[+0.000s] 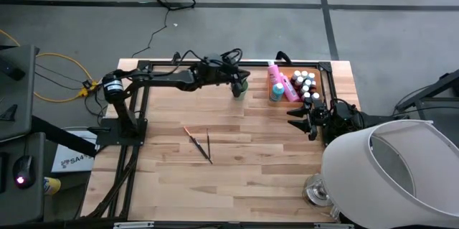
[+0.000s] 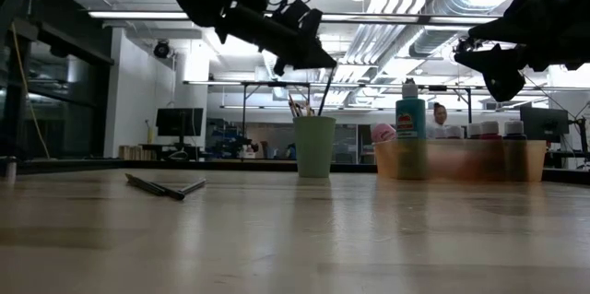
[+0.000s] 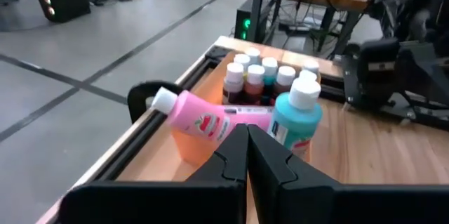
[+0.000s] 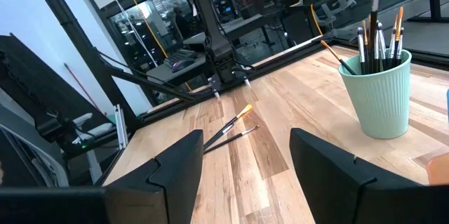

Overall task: Pick & Place Paint Supplies
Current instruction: Put the bottom silver paintbrush into the green cup, then put the gold paintbrush into the green cup

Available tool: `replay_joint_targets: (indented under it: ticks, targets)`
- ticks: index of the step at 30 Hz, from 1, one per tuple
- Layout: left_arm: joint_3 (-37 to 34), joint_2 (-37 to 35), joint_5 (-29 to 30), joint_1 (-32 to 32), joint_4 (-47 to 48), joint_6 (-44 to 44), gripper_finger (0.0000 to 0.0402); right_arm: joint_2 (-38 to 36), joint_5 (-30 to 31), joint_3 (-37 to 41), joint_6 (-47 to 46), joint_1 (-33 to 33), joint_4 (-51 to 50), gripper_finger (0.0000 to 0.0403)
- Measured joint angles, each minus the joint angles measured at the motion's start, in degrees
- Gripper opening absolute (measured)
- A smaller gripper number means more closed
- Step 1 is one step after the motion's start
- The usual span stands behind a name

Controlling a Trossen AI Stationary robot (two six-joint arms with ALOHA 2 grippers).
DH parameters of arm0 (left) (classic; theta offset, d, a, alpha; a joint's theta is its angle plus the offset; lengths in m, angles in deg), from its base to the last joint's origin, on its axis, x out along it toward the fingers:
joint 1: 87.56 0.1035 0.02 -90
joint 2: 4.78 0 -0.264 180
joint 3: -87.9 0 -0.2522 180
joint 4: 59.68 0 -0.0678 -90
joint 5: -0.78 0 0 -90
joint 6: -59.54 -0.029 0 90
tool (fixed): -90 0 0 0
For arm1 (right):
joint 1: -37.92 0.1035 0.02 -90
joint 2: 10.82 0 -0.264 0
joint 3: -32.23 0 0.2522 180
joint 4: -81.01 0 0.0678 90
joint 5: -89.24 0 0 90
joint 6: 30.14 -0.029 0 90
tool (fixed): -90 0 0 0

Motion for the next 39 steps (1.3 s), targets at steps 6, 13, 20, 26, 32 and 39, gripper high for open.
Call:
replay_joint_targets:
  ticks: [6, 13, 20, 26, 32, 39]
  targets:
    - [0.0, 0.02, 1.96, -0.03, 3.34, 0.0, 0.0026, 0.0, 0.0, -0.01, 0.0, -0.01, -0.01, 0.0207]
    - [-2.89, -0.01, 5.21, -0.27, 2.65, -0.02, 0.0136, 0.0, 0.0, 0.0, 0.0, 0.0, -0.01, 0.0207]
    - [-4.48, -6.09, 11.64, -4.23, 6.5, -4.39, 0.021, 0.0, 0.0, -0.01, 0.0, -0.01, 0.0, 0.0207]
    - [-4.48, -14.13, 21.54, -9.16, 24.94, 4.13, 0.0214, 0.0, 0.0, 0.0, 0.0, -0.02, 0.03, 0.0207]
    - [-4.49, -19.29, 21.49, -12.83, 51.03, 25.79, 0.0214, 0.0, 0.0, 0.0, 0.0, 0.0, 0.05, 0.0207]
    - [-8.04, -25.45, 17.7, -15.77, 64.94, 31.4, 0.0214, 0.0, 0.0, -0.01, 0.0, 0.0, 0.05, 0.0207]
